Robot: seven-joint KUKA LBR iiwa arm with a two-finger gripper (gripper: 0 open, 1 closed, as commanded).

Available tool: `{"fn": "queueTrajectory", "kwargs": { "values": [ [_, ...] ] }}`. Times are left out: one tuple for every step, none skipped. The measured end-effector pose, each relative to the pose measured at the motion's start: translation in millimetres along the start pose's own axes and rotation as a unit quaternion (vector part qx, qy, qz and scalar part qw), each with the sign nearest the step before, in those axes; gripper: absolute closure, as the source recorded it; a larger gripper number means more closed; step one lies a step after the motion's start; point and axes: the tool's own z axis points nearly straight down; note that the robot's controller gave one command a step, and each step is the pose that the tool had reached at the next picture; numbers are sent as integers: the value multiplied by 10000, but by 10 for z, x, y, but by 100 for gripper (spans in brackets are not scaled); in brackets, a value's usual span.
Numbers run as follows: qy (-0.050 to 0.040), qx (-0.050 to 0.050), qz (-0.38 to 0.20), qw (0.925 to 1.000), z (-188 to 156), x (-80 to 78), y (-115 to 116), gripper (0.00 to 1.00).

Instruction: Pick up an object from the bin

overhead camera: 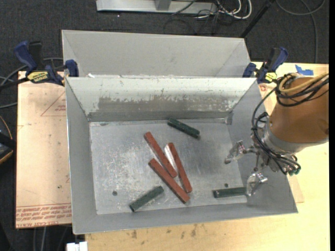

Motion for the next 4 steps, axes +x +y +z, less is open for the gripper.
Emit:
{"fn": "queueTrajectory", "kwargs": {
  "values": [
    [-79, 38, -509, 9987, 759, 45, 325, 100],
    [-79, 38, -509, 9987, 759, 45, 325, 100],
    [-35, 3, -937, 9956, 709, 95, 196, 100],
    [-10, 5, -964, 9953, -561, -205, 246, 100]
  ]
}}
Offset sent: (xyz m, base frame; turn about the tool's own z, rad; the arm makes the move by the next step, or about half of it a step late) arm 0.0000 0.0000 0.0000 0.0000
